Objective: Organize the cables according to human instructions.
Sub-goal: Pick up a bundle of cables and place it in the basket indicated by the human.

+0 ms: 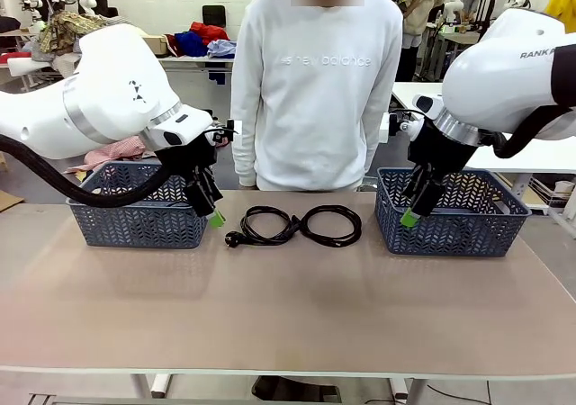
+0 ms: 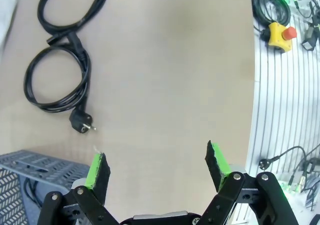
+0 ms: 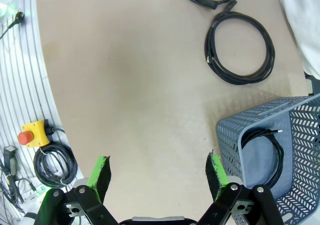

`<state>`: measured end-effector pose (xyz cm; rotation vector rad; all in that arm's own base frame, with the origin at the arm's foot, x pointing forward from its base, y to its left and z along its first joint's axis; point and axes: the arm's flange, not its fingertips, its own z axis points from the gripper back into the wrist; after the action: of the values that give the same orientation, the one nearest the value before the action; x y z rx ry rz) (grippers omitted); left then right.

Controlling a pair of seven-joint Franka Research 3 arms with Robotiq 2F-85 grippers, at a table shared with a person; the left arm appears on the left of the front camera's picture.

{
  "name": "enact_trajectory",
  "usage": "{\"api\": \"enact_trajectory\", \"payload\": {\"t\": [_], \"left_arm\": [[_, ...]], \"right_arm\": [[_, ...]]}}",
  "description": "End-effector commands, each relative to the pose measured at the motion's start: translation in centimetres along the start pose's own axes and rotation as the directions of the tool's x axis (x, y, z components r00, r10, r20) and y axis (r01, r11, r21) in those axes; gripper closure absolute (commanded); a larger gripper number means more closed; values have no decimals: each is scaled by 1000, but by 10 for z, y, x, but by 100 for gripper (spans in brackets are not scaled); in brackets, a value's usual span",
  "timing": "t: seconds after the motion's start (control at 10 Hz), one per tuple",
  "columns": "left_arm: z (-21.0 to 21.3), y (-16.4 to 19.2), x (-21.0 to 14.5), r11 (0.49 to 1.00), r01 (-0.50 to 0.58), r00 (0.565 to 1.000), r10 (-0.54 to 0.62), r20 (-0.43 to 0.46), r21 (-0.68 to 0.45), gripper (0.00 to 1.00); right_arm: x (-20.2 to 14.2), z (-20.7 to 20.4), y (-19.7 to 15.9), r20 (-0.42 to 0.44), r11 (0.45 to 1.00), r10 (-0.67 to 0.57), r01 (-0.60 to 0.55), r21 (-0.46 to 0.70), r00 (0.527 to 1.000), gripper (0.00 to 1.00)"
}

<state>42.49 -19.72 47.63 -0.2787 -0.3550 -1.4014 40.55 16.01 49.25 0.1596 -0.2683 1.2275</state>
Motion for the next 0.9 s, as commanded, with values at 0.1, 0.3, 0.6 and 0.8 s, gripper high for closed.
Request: {"api": "enact_trajectory", "payload": {"t": [0.1,0.3,0.6,0.8], "left_arm": [[2,0,-1,1000,-3,1000,3,2,8,0],[2,0,-1,1000,-3,1000,3,2,8,0],[2,0,-1,1000,-3,1000,3,2,8,0],[2,0,-1,1000,-3,1000,3,2,8,0]], "right_arm": [[3,1,-1,-3,1000,0,0,0,1000,0],[3,1,-1,-3,1000,0,0,0,1000,0],[3,1,-1,-3,1000,0,0,0,1000,0],[3,1,-1,-3,1000,0,0,0,1000,0]]}}
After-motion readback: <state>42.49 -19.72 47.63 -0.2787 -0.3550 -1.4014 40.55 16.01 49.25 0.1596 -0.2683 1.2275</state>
